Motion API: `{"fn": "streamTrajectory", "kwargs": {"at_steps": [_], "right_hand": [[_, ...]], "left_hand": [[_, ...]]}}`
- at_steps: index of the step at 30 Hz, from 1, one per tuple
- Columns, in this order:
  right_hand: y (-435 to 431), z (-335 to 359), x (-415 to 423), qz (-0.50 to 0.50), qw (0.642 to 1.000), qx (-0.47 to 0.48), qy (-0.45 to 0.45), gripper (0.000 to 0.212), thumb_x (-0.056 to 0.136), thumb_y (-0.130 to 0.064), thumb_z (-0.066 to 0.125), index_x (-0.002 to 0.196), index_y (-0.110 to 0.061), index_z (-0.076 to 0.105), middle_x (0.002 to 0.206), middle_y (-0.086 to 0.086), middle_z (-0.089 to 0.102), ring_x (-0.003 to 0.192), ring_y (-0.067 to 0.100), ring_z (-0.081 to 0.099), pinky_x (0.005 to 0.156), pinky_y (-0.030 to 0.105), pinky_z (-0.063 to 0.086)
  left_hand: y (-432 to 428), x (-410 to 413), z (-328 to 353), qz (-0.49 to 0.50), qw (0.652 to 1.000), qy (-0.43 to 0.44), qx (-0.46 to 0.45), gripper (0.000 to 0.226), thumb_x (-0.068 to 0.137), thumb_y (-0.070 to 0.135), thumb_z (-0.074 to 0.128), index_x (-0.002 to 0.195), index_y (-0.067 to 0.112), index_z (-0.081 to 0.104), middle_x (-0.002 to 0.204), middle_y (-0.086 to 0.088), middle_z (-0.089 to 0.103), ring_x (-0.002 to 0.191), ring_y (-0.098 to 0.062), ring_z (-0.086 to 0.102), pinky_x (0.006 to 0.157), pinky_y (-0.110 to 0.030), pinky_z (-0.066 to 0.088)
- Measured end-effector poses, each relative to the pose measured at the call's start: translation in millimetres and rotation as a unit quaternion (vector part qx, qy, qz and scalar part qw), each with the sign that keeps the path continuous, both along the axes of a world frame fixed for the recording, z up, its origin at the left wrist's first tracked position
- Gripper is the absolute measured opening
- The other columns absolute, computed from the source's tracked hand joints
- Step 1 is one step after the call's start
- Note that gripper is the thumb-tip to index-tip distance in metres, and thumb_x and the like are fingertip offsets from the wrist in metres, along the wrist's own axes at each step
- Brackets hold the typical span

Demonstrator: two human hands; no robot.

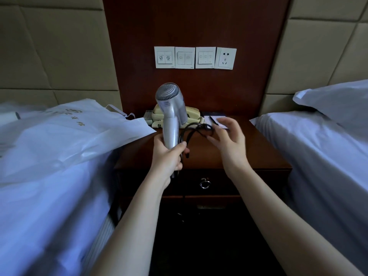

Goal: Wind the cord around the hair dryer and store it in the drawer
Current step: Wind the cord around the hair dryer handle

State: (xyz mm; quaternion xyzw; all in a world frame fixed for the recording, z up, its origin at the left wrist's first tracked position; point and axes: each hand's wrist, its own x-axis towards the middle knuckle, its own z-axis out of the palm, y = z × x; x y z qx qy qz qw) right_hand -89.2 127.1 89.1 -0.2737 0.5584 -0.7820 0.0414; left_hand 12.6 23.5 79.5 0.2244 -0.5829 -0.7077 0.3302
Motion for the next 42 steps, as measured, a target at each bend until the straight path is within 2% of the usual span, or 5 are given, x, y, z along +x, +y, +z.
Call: {"fn": "streamTrajectory", "kwargs": {"at_steps": [4,11,18,25,42], "right_hand": [[23.0,-37.5,-0.3,0.111,0.979,0.168,-0.023,0.039,0.089,-0.019,0.06,0.125,-0.006,0.049,0.109,0.004,0.06,0.067,0.012,0.064,0.053,0.02,0.048],[22.0,-87.9,14.6,0.344,0.775,0.528,0.055,0.065,0.084,-0.034,0.067,0.14,-0.024,0.037,0.139,0.0,0.044,0.069,0.005,0.061,0.056,0.018,0.044],[22.1,-109.1,18.8,0.321,0.773,0.535,0.116,0.005,0.088,-0.033,0.061,0.087,-0.028,0.061,0.081,-0.007,0.06,0.069,0.005,0.058,0.055,0.013,0.044],[68.3,-64.1,-34.7,0.139,0.755,0.604,0.212,0.026,0.084,-0.033,0.066,0.061,-0.028,0.054,0.049,-0.01,0.055,0.053,0.012,0.058,0.065,0.024,0.048],[84.0,94.1,-57.2,-0.067,0.861,0.407,0.297,0.018,0.088,-0.015,0.061,0.071,-0.015,0.064,0.069,0.01,0.067,0.061,0.018,0.063,0.073,0.035,0.055]], "left_hand": [[0.2,5.5,11.4,-0.001,1.0,0.004,-0.007,0.027,0.091,0.004,0.057,0.108,0.009,0.037,0.073,-0.011,0.058,0.03,-0.003,0.03,0.032,-0.016,0.025],[9.0,9.5,27.6,0.002,1.0,0.019,-0.011,0.025,0.091,0.003,0.057,0.11,0.009,0.04,0.071,-0.009,0.059,0.032,-0.004,0.03,0.032,-0.017,0.025],[6.5,10.9,34.2,0.024,0.998,0.05,0.036,0.022,0.091,0.002,0.057,0.108,0.005,0.043,0.068,-0.008,0.057,0.031,-0.004,0.03,0.032,-0.015,0.025],[-14.2,18.5,28.3,0.096,0.995,0.024,0.028,0.023,0.089,0.003,0.057,0.11,0.0,0.046,0.069,-0.011,0.058,0.03,-0.005,0.029,0.032,-0.016,0.025],[-10.3,33.1,22.1,0.123,0.992,0.002,0.002,0.04,0.09,0.003,0.057,0.122,-0.011,0.039,0.071,-0.015,0.056,0.026,-0.002,0.029,0.03,-0.014,0.025]]}}
